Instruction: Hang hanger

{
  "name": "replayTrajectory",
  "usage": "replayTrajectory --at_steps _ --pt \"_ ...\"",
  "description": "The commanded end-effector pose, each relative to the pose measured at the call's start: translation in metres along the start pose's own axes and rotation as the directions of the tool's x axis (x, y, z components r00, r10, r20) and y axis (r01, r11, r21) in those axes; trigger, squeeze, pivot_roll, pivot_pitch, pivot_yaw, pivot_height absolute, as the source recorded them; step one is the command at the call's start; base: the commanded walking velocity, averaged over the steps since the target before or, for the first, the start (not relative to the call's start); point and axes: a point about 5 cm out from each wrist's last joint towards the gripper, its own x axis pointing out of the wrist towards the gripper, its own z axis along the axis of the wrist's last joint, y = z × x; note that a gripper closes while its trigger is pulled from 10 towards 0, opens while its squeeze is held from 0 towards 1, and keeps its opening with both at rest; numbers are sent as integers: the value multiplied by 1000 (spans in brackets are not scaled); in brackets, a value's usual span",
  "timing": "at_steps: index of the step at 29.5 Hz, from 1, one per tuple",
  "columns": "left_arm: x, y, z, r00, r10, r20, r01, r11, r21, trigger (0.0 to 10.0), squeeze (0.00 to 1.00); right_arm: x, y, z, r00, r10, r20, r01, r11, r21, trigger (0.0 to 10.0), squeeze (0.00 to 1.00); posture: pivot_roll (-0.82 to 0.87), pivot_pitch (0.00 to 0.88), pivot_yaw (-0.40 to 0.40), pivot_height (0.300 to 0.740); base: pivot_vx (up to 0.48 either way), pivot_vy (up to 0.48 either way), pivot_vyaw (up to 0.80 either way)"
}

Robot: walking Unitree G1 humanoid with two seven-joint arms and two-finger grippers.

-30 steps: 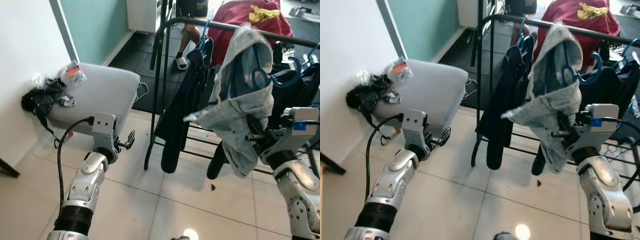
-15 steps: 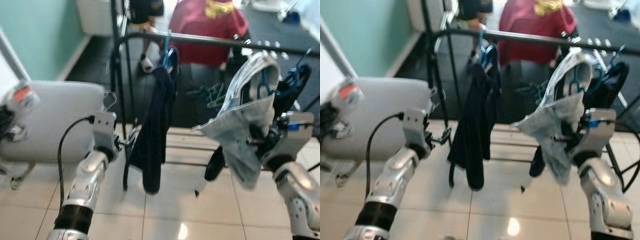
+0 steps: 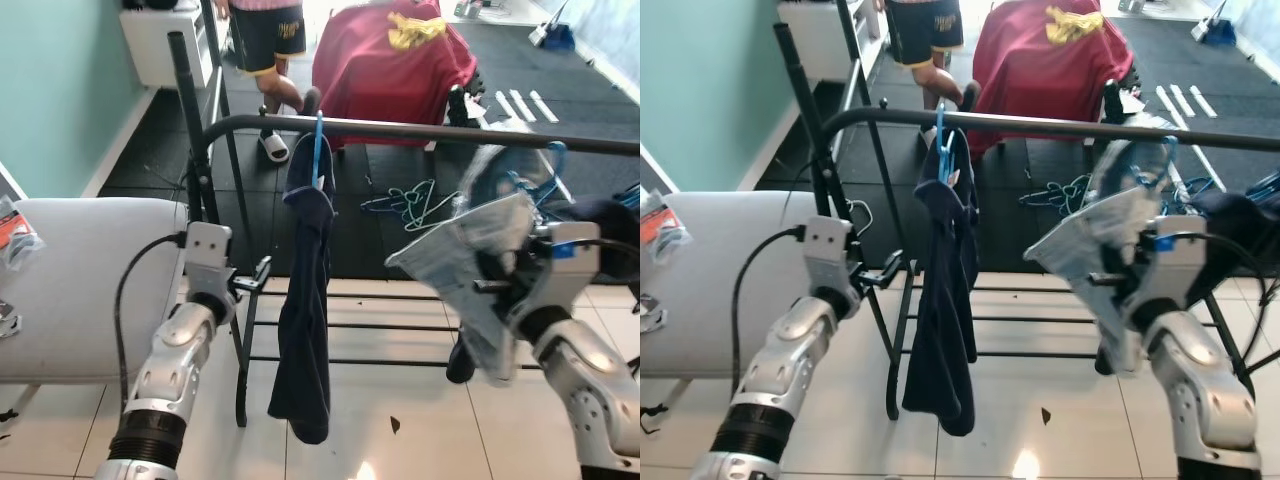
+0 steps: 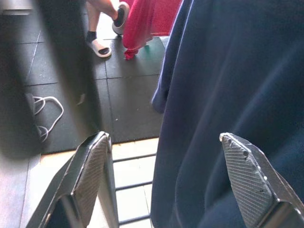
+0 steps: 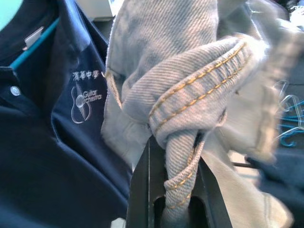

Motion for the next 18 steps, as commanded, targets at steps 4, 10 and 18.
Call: replayTrajectory --at_steps 4,10,18 --pt "-2 3 -7 999 33 -36 -34 999 -32 10000 0 2 11 6 999 42 -14 -42 999 -22 10000 0 -77 204 -21 740 0 0 0" --pt "-3 5 -8 998 51 -44 -52 998 -35 10000 0 5 6 4 999 -18 -31 17 999 -29 10000 0 -78 203 -19 740 0 0 0" --pt "-6 9 -9 996 80 -33 -82 994 -73 10000 0 13 1 11 997 -74 16 74 997 -32 10000 0 -67 206 -17 740 0 0 0"
